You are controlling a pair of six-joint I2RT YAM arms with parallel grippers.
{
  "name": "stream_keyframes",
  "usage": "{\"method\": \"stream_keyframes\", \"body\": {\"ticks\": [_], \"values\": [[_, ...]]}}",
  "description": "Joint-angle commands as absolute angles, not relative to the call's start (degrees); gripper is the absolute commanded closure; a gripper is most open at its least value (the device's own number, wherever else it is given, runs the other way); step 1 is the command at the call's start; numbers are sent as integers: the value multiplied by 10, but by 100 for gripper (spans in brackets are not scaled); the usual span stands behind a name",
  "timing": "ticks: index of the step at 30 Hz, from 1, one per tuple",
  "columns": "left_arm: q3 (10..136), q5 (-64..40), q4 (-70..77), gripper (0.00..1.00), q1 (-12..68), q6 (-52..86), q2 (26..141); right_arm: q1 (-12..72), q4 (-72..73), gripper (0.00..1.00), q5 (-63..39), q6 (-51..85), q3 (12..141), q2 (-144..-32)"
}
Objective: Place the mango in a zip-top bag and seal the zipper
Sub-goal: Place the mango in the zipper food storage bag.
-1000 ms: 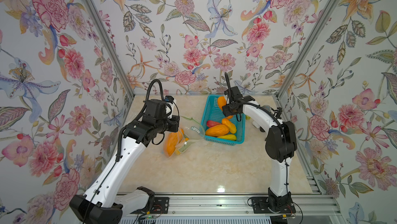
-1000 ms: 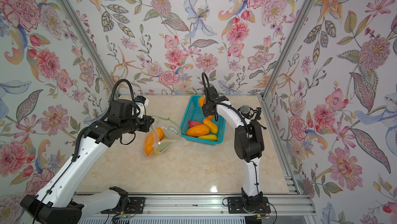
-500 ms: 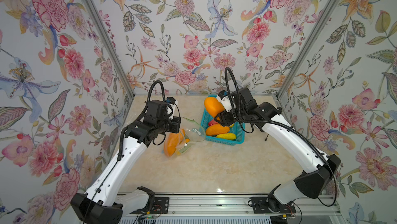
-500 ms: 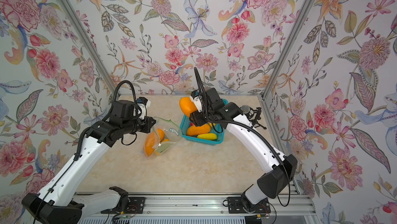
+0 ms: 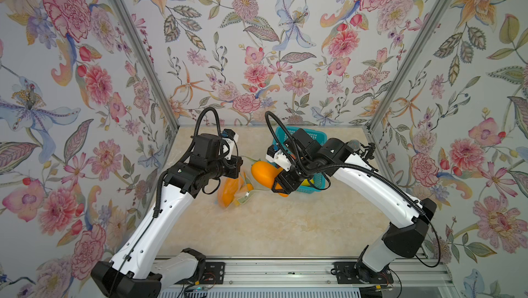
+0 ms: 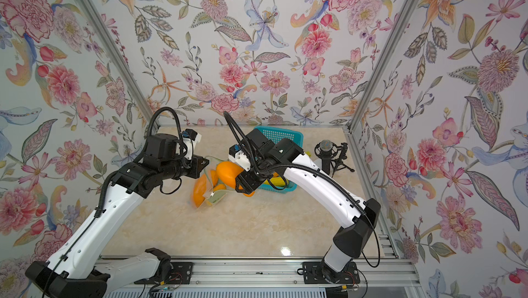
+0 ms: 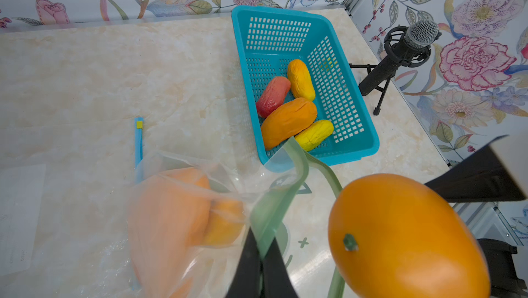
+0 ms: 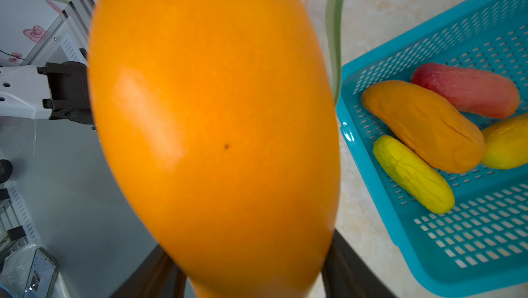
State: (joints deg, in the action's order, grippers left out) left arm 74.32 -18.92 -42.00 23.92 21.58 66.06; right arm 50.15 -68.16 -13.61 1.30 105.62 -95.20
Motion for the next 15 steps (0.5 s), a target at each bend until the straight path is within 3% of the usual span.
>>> {"method": "stream_keyframes", "body": {"ticks": [1,15], "values": [[737,-220,-393,100,247,201,635,497,-717,44,-180,14,1091,-974],[715,-263,-375,100,265,196,624,473,-737,48,-299,92,1225,-1091]]}}
